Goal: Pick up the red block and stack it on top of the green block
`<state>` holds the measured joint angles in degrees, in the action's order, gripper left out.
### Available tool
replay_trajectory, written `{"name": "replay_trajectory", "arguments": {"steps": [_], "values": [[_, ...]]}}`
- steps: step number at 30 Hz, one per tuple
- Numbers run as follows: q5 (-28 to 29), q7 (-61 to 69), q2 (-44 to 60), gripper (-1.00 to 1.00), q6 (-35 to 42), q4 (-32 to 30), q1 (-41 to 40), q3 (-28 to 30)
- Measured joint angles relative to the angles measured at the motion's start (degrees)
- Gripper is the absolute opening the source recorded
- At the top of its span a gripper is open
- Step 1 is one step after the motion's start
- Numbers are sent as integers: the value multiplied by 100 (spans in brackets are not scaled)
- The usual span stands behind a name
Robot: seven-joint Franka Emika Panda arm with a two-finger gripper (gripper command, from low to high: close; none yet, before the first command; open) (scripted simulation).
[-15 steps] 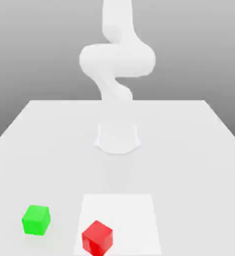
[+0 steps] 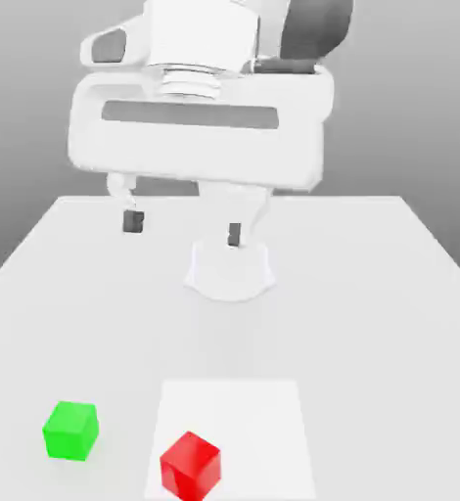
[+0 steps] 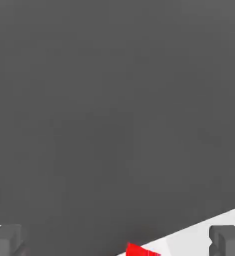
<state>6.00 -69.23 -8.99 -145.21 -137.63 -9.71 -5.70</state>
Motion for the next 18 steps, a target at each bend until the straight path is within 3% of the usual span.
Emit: {"name": "replay_trajectory", "arguments": {"steps": [14, 15, 18], "values": [[-181, -1011, 2851, 0, -1438, -243, -81, 128], [-142, -1042, 3051, -100, -1603, -214, -51, 166], [-141, -1043, 3051, -100, -1606, -214, -52, 165]]}}
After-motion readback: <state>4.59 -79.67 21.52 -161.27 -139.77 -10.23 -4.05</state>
